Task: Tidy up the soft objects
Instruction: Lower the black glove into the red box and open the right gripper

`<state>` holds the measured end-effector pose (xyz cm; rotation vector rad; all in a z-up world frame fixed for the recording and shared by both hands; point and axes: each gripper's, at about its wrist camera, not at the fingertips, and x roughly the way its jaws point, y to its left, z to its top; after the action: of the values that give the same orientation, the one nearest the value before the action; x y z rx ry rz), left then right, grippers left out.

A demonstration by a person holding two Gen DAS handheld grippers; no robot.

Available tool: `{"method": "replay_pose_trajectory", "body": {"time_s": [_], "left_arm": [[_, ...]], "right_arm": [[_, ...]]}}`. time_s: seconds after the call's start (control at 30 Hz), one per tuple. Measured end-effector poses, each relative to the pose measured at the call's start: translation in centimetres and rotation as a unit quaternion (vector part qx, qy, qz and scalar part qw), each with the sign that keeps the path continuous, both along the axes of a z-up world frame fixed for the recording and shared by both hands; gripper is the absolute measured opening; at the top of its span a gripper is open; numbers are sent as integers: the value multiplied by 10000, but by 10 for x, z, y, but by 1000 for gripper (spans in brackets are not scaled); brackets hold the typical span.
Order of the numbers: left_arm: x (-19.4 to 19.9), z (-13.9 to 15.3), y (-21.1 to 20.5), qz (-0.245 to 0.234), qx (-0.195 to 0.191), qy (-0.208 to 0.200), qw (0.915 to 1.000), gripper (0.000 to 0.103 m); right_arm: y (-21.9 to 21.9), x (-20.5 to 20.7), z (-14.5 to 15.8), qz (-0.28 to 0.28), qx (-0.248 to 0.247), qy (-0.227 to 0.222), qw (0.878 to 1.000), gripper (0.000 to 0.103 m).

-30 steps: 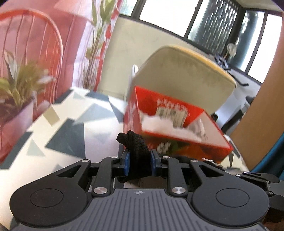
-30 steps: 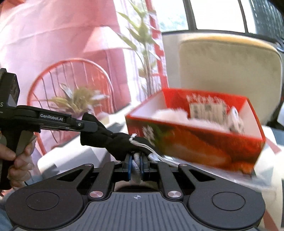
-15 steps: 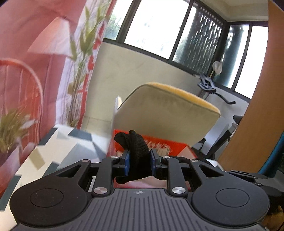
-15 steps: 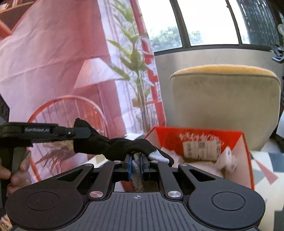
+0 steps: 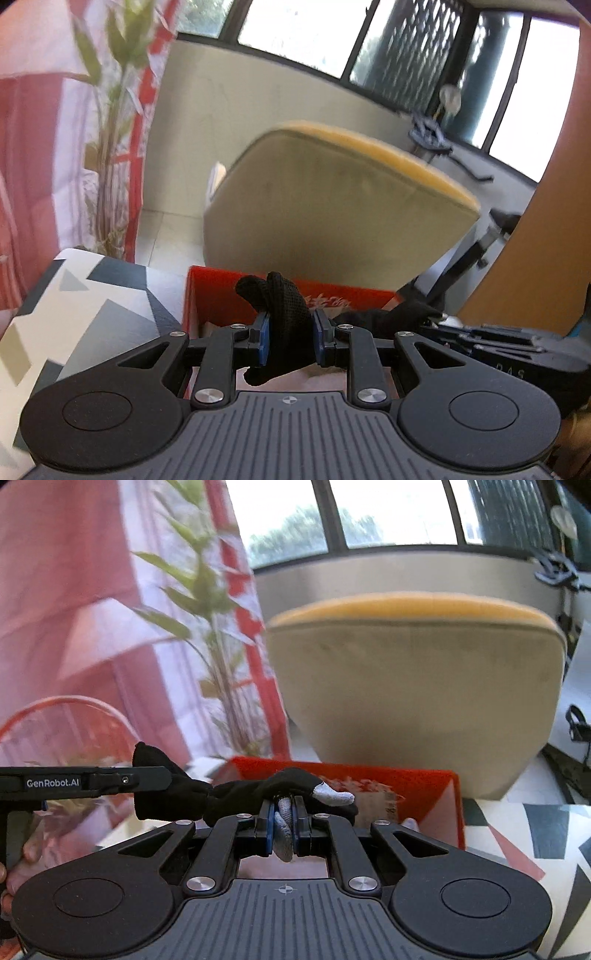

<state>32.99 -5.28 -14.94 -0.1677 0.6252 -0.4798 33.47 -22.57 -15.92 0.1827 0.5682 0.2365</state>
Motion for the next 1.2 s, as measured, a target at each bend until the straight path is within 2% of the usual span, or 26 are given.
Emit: {"method": "replay_pose_trajectory", "body": {"time_s": [0.17,0.33,0.5,0.6,0.73,0.9,1.0,1.07,1.1,1.13,1.2], "left_arm": [[43,-21,-17,-31,255,303,9992,25],[71,-41,-25,-139,395,571,9975,25],[81,-53,-25,-180,337,840,9957,27],[83,-52,-27,-186,271,839,9959,29],[85,-53,-29,-163,375,858,9955,32],[83,-49,-24,-56,478,784,9958,52],[78,-43,-22,-66,551,656,9963,52],[71,-38,-22,-76,635,560,9964,53],[68,-36,-22,-71,673,508,9964,56],[63,-33,-21,-63,705,453,9965,58],[55,-28,-19,-51,748,344,9966,69]], "right_arm": [[-8,42,-24,-101,-330,346,9988,9],[-12,74,-51,-206,-491,717,9960,9],[-19,83,-68,-275,-521,910,9941,9],[-23,89,-71,-341,-496,973,9934,9],[-25,94,-74,-414,-446,1063,9925,9],[-21,96,-76,-413,-553,1214,9902,9],[-20,96,-78,-453,-667,1392,9870,18],[-18,92,-75,-479,-776,1362,9865,27],[-15,88,-73,-468,-881,1296,9865,30],[-12,84,-69,-449,-976,1240,9864,36],[-9,74,-63,-449,-1061,1133,9869,51]]}}
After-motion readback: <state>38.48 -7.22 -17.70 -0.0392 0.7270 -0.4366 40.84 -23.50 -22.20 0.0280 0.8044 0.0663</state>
